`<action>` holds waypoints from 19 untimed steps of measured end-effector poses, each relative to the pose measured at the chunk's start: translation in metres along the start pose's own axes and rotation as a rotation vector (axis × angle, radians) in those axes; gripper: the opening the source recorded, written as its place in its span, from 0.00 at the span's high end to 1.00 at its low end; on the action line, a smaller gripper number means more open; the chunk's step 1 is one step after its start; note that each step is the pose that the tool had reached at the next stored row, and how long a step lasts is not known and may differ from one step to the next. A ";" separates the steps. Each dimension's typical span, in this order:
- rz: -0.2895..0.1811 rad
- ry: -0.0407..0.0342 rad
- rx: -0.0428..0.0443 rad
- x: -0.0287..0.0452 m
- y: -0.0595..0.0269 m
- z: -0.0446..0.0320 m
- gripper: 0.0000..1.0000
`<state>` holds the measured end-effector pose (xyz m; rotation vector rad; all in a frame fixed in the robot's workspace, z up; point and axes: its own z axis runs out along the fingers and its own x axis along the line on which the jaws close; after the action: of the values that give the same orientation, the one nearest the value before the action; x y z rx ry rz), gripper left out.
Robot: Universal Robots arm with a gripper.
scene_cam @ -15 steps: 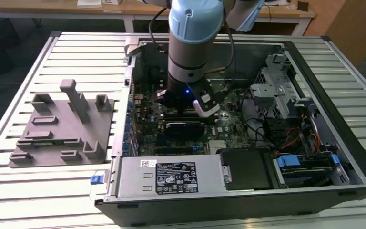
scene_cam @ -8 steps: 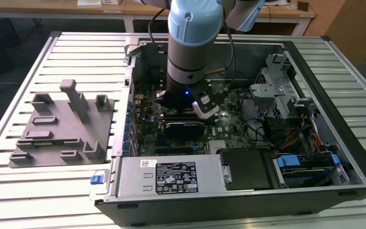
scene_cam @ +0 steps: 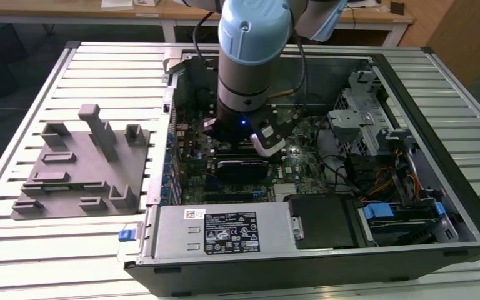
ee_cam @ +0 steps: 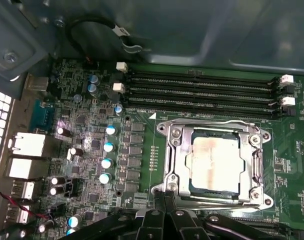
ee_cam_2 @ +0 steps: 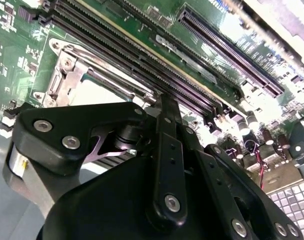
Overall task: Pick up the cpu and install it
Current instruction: 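Install the second cpu locking lever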
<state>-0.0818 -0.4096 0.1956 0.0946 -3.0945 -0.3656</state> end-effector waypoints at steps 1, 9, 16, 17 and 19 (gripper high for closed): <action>0.000 -0.0001 -0.0026 0.0005 0.0000 0.0001 0.89; 0.000 -0.0002 -0.0135 0.0020 -0.0011 0.0043 0.89; -0.001 -0.0016 -0.0262 0.0020 -0.0012 0.0062 0.89; -0.001 -0.0017 -0.0264 0.0020 -0.0011 0.0058 0.89; -0.001 -0.0018 -0.0265 0.0021 -0.0007 0.0036 0.89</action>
<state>-0.0839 -0.4095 0.1920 0.0953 -3.0904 -0.4068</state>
